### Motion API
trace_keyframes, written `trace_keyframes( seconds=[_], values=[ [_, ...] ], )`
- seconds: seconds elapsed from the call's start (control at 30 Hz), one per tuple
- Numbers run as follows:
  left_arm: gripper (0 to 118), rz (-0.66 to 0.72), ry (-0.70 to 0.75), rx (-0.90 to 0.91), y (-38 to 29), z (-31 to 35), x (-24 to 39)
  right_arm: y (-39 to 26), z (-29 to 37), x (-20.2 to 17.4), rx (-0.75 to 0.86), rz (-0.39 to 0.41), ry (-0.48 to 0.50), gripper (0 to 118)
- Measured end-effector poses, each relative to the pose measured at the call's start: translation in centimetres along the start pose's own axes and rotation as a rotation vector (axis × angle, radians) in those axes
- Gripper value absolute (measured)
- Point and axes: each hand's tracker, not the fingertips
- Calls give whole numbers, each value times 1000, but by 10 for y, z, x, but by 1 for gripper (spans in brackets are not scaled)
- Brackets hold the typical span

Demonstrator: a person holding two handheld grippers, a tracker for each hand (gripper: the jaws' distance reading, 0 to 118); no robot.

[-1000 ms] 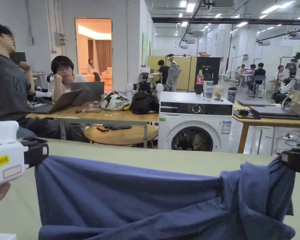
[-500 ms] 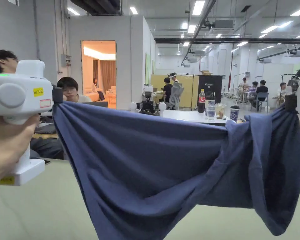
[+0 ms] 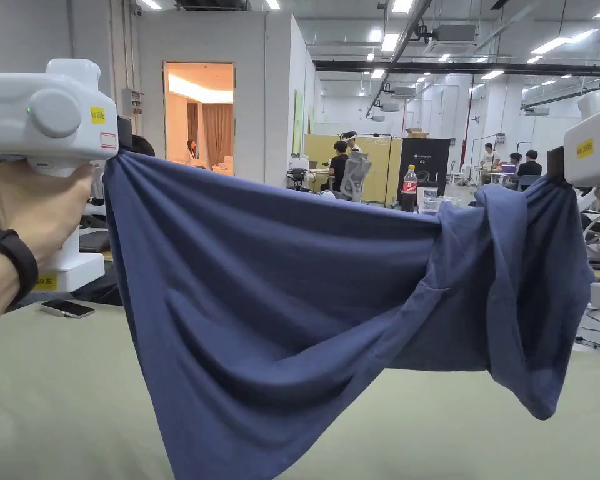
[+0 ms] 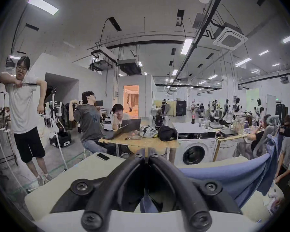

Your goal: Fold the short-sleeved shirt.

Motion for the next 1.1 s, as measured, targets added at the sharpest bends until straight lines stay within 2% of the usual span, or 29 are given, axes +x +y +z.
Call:
trace_keyframes(
  seconds=[0.17,0.3,0.33,0.37,0.4,0.53,0.57,0.6,0.67,0.7,0.77,0.8,0.93,1.03,1.1],
  values=[
    [0,4,-3,-20,-16,2,6,-14,-12,-12,-5,-13,36,0],
    [0,8,-29,-53,-57,8,2,-53,-14,-19,-23,25,66,0],
    [0,65,-75,-75,-75,15,-1,-71,-12,-19,-36,17,70,0],
    [0,70,-83,-90,-95,21,-3,-90,-9,-19,-48,-14,107,0],
    [0,87,-97,-116,-118,30,-5,-114,-6,-16,-69,-8,118,0],
    [0,140,-160,-222,-216,75,-18,-231,28,-4,-150,-89,169,0],
    [0,164,-195,-303,-241,88,-22,-258,39,-2,-190,-65,184,0],
    [0,169,-194,-281,-263,108,-24,-286,56,1,-208,-59,177,0],
    [0,160,-219,-333,-299,144,-29,-329,87,8,-269,-81,212,0],
    [0,176,-224,-320,-316,163,-35,-352,108,12,-258,-126,171,0],
    [0,280,-230,-368,-345,201,-45,-391,138,23,-332,-236,197,0],
    [0,316,-268,-397,-353,218,-51,-409,156,25,-313,-274,153,0],
    [0,288,-218,-438,-384,280,-67,-456,218,28,-359,-385,70,0],
    [0,264,-164,-478,-399,311,-78,-478,250,27,-381,-419,36,0],
    [0,298,-165,-528,-409,322,-87,-486,265,32,-389,-407,26,0]
  ],
)
